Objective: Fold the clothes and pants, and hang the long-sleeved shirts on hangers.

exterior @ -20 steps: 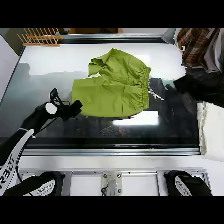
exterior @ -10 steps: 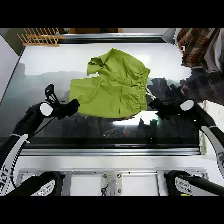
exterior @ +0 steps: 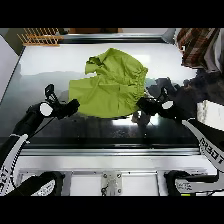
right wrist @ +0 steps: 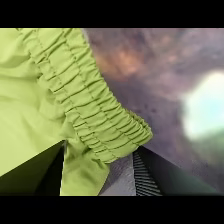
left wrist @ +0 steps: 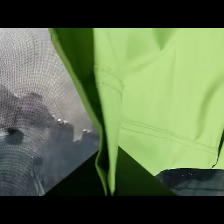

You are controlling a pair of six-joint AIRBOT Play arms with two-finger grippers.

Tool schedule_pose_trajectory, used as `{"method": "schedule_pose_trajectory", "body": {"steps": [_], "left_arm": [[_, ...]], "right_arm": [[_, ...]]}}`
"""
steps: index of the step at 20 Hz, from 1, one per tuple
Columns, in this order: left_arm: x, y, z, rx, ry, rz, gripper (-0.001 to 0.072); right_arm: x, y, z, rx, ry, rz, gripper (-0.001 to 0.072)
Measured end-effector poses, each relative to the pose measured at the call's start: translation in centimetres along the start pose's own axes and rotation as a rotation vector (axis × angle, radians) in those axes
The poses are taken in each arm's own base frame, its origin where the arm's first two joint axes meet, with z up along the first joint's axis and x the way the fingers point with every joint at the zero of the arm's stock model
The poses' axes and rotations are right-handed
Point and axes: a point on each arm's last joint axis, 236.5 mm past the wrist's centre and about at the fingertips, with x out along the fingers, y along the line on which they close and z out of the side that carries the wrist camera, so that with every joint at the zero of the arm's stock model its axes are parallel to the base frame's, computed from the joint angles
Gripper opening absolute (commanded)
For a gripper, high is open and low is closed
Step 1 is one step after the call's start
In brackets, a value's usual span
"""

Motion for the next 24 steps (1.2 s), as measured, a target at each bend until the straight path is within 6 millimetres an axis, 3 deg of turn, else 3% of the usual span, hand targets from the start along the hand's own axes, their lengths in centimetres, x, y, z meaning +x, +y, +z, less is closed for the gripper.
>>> {"method": "schedule_pose_trajectory", "body": {"steps": [1, 3, 8, 11, 12, 14, 15, 17, 19, 21, 22, 24], "left_arm": [[0.0, 0.0, 0.0, 0.0, 0.0, 0.0, 0.0005], [0.0, 0.0, 0.0, 0.0, -0.002, -0.001, 0.0005], [-0.3, -0.3, 0.4, 0.003, -0.013, -0.009, 0.0005], [-3.6, -2.8, 3.5, 0.019, -0.114, -0.072, 0.0005], [-6.0, -4.6, 5.4, 0.034, -0.18, -0.116, 0.0005], [-13.0, -9.2, 9.1, 0.087, -0.343, -0.229, 0.0005], [-17.4, -11.7, 10.6, 0.117, -0.433, -0.294, 0.0005], [-27.6, -16.5, 11.9, 0.189, -0.615, -0.436, 0.0005], [-37.6, -20.0, 10.9, 0.264, -0.774, -0.573, 0.0005], [-46.3, -22.2, 8.6, 0.323, -0.904, -0.707, 0.0005], [-49.6, -22.8, 7.3, 0.347, -0.95, -0.764, 0.0005], [-55.2, -23.5, 4.9, 0.389, -1.024, -0.865, 0.0005]], "right_arm": [[0.2, 0.0, 0.0, -0.013, -0.007, -0.003, 0.0152], [0.3, 0.0, 0.3, -0.033, -0.024, -0.004, 0.002], [0.0, 0.6, 1.2, -0.116, -0.066, 0.002, 0.0017], [-2.5, 3.6, 3.0, -0.233, -0.114, 0.056, 0.0016], [-4.4, 5.8, 3.9, -0.291, -0.139, 0.093, 0.0016], [-9.8, 11.5, 5.6, -0.409, -0.203, 0.193, 0.0016], [-13.1, 14.4, 6.2, -0.464, -0.241, 0.246, 0.0016], [-22.0, 20.6, 6.4, -0.559, -0.339, 0.376, 0.0017], [-31.2, 25.1, 5.4, -0.616, -0.445, 0.497, 0.0016], [-39.7, 27.7, 3.3, -0.651, -0.543, 0.605, 0.0016], [-43.5, 28.4, 2.1, -0.656, -0.584, 0.655, 0.0017], [-49.0, 28.8, -0.3, -0.645, -0.634, 0.738, 0.0017]]}}
